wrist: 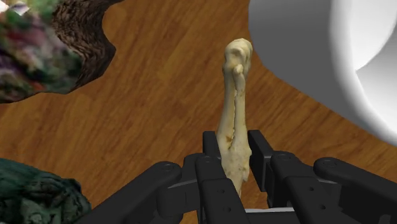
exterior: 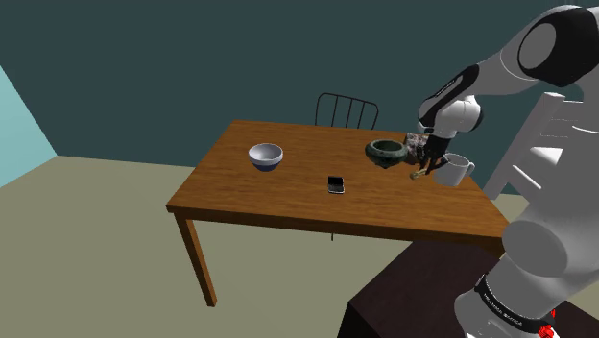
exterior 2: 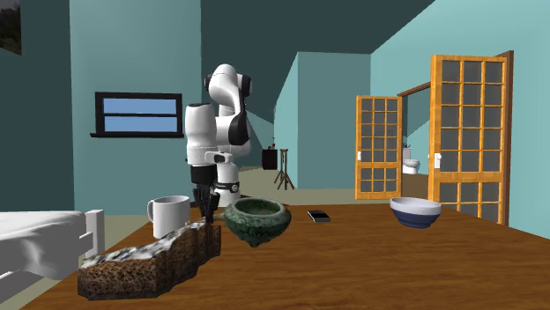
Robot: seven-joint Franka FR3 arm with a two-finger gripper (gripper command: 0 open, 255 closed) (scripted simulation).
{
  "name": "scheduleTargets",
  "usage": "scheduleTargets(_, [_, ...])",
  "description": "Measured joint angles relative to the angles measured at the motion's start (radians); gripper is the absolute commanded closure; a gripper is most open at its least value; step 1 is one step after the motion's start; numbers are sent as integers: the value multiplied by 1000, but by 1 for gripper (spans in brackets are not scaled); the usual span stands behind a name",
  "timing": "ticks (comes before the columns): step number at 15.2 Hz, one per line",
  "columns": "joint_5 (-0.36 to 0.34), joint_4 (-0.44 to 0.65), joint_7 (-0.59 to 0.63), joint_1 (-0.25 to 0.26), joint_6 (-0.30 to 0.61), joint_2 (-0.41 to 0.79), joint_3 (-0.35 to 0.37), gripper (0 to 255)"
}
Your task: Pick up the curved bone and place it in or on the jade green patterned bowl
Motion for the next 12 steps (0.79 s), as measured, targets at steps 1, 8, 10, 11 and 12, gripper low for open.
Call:
scheduleTargets(1, [-8, 0, 5, 2, -11, -12, -3, 255])
scheduleTargets(8, [-54, 23, 40, 12, -96, -81, -17, 255])
scheduleTargets(10, [-65, 30, 47, 12, -120, -99, -21, 255])
scheduleTargets(11, [-73, 31, 54, 15, -132, -112, -22, 255])
scheduleTargets(12, [-78, 36, 57, 15, -145, -121, -23, 255])
